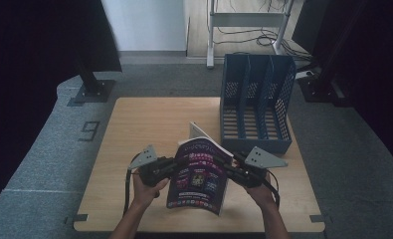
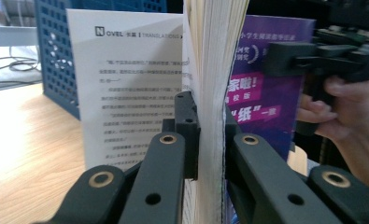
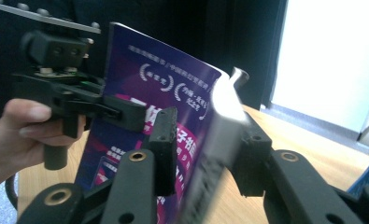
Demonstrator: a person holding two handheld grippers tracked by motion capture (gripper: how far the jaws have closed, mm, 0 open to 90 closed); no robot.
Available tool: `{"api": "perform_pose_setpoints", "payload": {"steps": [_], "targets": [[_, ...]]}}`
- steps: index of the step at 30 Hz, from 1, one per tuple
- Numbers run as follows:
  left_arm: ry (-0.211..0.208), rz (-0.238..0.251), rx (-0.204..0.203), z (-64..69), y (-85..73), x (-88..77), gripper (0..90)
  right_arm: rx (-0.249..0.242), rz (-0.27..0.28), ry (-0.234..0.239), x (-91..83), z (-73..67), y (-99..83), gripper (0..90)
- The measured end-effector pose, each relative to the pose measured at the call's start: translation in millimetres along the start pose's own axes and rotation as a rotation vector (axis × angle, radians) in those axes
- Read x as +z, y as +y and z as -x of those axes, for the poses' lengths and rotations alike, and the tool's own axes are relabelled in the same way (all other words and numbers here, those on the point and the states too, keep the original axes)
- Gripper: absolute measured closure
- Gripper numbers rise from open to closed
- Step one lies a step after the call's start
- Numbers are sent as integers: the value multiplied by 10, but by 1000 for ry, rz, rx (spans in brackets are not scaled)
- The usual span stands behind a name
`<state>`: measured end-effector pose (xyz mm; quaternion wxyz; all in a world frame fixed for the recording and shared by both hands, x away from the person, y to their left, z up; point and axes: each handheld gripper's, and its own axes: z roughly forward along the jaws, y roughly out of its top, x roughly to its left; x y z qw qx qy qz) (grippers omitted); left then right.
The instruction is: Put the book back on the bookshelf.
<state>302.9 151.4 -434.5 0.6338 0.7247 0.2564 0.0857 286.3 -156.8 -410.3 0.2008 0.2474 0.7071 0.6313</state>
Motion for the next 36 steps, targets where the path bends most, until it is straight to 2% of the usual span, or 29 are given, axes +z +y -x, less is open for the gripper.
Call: {"api": "perform_pose_setpoints", "payload": {"steps": [5,9,15,17,19,22,25,29,32,36], "targets": [[-31,6,13,63,18,14,854,29,-73,-3,101,8,-25,658],[-22,-2,15,68,22,4,854,57,-84,-4,153,9,-40,740],[7,0,31,65,7,28,847,111,-92,22,141,38,-24,790],[33,-11,26,50,4,34,806,120,-90,32,138,36,-22,797],[35,-27,9,14,-6,40,772,121,-89,46,136,24,-16,803],[42,-22,-18,-38,-27,34,676,140,-83,64,134,2,-5,810],[66,-30,-15,-46,-36,42,613,131,-79,54,132,-26,3,811],[78,-35,-17,-50,-46,56,549,107,-75,44,111,-61,30,812],[132,-56,1,-39,-59,78,492,102,-64,30,80,-78,51,811],[137,-63,-6,-45,-69,88,473,87,-42,9,18,-92,81,812]]}}
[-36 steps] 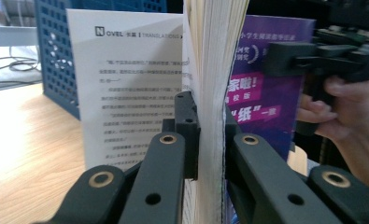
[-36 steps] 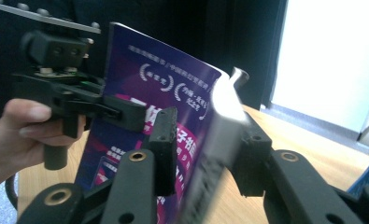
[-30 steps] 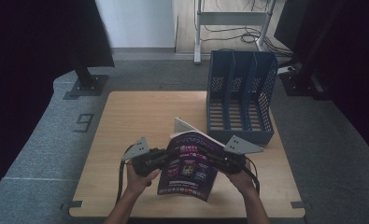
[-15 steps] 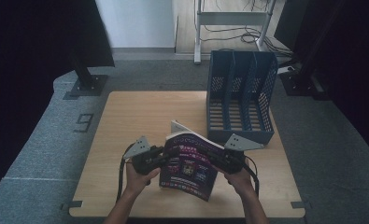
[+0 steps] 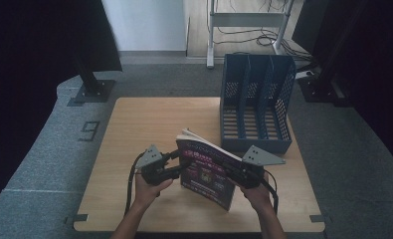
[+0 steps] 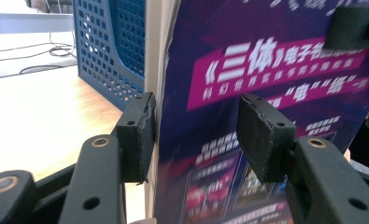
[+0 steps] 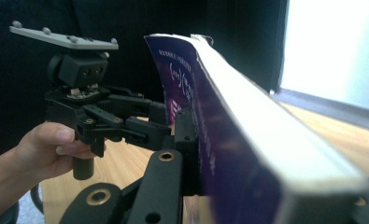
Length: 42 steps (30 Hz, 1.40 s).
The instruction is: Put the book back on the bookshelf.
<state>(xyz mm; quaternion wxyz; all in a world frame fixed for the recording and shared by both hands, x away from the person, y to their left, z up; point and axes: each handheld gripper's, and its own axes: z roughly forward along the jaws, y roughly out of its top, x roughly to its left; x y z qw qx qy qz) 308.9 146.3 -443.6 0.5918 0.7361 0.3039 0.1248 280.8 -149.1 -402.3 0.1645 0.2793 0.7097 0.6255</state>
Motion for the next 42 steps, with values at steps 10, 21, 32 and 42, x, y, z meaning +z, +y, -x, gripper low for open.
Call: {"api": "perform_pose_setpoints", "payload": {"steps": [10,21,32,42], "targets": [[10,-15,-9,-9,-39,12,455,-24,62,-60,-143,-12,54,812],[22,-64,-5,8,-104,89,448,-34,101,-113,-254,3,90,812],[37,-108,-18,-13,-152,123,444,-33,121,-152,-310,34,96,812],[55,-131,-39,-67,-193,135,445,-30,140,-192,-350,74,90,812]]}}
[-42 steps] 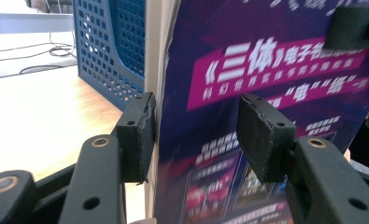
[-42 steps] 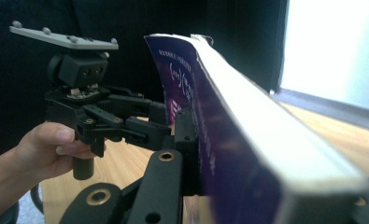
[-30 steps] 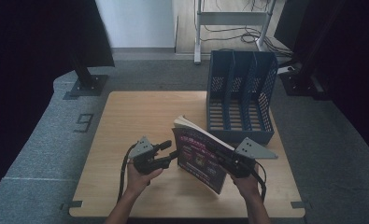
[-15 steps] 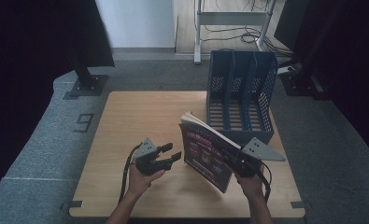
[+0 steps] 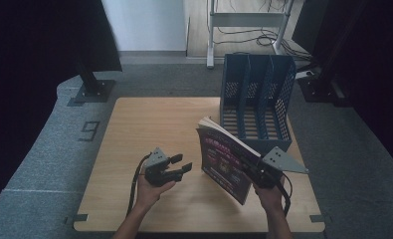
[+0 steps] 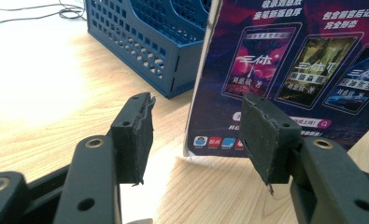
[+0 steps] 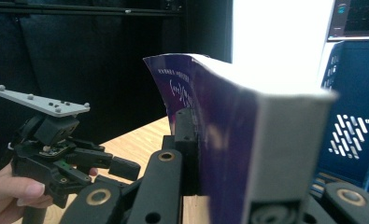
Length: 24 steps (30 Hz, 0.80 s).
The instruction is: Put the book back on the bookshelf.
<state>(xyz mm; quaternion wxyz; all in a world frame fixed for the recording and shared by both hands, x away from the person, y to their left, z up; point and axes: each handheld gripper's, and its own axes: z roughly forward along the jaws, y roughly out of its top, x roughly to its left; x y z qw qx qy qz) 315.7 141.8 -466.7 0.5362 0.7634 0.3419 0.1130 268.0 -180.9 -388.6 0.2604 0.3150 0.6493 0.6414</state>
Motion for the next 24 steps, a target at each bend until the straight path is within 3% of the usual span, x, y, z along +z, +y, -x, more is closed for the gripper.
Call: {"api": "perform_pose_setpoints", "payload": {"steps": [16,24], "targets": [[19,-32,-28,-86,-45,-5,439,0,33,-59,-50,51,13,812],[36,-35,-41,-165,-78,-155,439,23,46,-99,-122,110,62,812]]}}
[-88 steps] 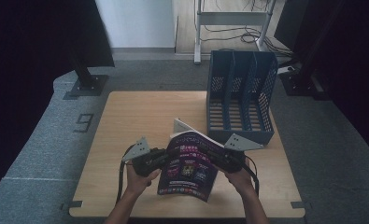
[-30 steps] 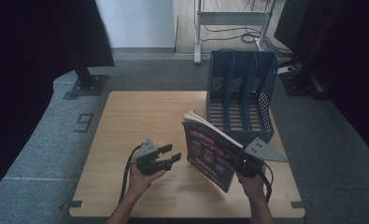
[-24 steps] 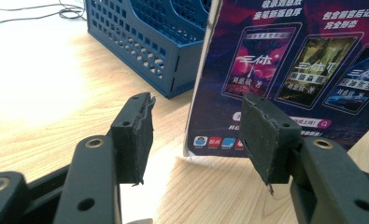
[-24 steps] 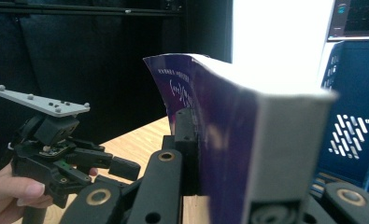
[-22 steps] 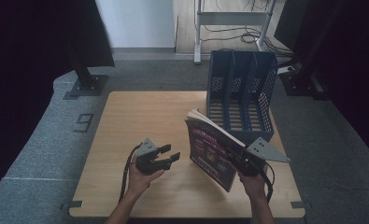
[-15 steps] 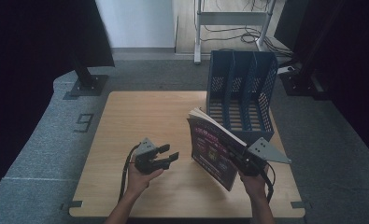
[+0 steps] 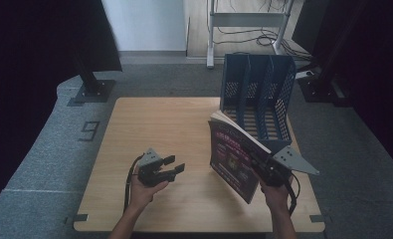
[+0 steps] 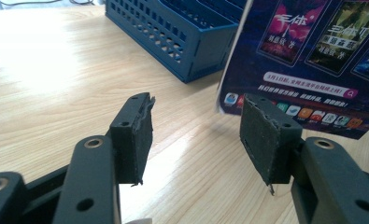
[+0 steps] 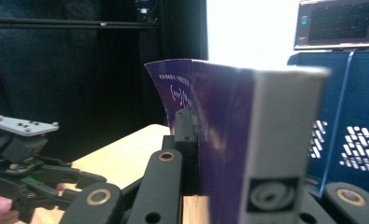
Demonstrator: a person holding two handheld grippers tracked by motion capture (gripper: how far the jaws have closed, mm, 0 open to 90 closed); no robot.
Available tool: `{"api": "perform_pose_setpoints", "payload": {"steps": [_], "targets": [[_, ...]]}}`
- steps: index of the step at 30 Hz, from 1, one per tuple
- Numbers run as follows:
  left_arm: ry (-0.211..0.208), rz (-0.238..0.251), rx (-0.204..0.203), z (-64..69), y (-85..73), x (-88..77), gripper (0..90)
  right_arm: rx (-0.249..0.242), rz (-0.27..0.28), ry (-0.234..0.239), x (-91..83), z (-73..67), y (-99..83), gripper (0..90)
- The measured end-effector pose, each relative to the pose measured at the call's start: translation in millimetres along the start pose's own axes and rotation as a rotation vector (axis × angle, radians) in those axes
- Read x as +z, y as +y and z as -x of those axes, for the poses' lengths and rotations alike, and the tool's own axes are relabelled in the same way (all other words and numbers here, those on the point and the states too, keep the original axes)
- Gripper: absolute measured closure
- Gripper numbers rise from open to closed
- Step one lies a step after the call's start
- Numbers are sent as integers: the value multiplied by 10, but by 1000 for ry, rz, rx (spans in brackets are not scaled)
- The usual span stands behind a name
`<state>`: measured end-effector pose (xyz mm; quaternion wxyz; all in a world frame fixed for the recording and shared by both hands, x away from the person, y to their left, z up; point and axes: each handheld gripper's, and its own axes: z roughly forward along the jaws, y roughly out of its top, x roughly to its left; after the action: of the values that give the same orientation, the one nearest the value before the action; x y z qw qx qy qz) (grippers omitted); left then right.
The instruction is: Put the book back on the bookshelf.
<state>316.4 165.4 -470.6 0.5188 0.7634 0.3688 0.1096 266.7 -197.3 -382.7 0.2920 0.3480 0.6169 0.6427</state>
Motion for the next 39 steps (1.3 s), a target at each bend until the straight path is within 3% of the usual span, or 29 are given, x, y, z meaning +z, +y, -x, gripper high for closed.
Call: {"api": "perform_pose_setpoints", "payload": {"steps": [10,23,39], "targets": [[5,14,-13,-80,3,-105,439,-13,26,-50,26,34,248,812],[8,-4,-18,-88,-21,-73,439,1,54,-78,0,146,336,812],[10,4,-29,-120,-27,-98,440,-3,90,-148,66,257,573,811]]}}
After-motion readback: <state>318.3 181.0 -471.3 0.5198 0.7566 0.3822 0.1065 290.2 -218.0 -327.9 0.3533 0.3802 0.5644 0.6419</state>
